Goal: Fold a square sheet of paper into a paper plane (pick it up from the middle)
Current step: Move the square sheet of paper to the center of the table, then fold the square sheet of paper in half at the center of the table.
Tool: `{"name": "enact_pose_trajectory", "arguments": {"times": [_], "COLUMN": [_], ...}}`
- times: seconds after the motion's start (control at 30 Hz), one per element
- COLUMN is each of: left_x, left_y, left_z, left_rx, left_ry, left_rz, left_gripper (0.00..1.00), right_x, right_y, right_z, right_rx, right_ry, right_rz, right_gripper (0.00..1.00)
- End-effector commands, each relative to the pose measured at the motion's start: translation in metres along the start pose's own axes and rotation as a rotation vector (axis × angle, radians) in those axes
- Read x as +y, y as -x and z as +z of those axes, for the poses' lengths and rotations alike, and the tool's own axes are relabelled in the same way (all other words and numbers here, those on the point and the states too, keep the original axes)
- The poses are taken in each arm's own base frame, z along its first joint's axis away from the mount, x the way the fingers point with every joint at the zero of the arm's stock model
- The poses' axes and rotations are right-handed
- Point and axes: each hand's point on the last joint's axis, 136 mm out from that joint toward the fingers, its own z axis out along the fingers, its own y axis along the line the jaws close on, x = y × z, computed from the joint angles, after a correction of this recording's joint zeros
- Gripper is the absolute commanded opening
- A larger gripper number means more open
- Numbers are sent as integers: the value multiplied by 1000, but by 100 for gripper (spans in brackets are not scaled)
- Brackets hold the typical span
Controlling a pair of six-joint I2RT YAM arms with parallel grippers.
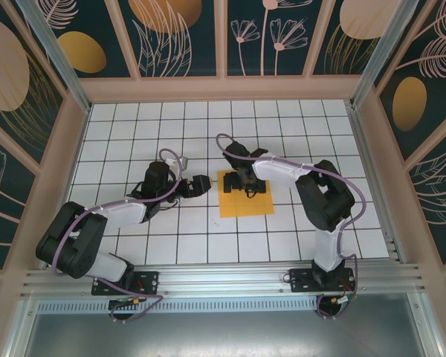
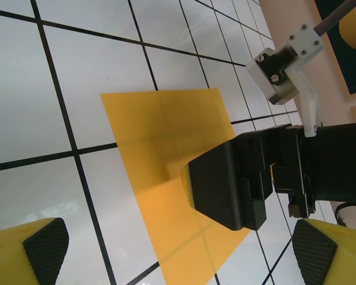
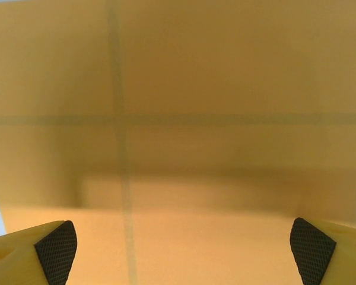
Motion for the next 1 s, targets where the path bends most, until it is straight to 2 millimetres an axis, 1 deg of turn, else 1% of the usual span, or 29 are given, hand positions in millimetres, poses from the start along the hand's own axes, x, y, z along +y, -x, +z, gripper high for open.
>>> {"name": "enact_pose_trajectory", "arguments": {"times": [0.0,0.27,0.4,0.47,0.57,0.67,0.73,0.97], "left_x": [-4,-3,-2,-2,-1,-2,-2,0], "left_y": [0,-1,-2,-2,-2,-2,-2,-4], "left_z": [2,3,4,3,3,3,3,3], "left_rx": [12,21,25,26,27,25,25,31], "left_ry": [-11,-8,-5,-5,-2,-3,-2,1], "left_rz": [3,9,8,9,10,9,10,11], "left_gripper": [99,99,99,99,99,99,99,99], "right_x": [-11,-15,-24,-26,-30,-29,-28,-32], "right_y": [-15,-40,-50,-52,-49,-48,-49,-51], "right_z": [13,37,46,47,46,45,47,50], "right_rx": [54,143,172,174,161,157,162,169], "right_ry": [-47,-43,-83,-95,-125,-136,-132,-155], "right_rz": [-8,-32,-30,-33,-27,-35,-39,-37], "right_gripper": [96,96,92,91,91,91,89,87]}}
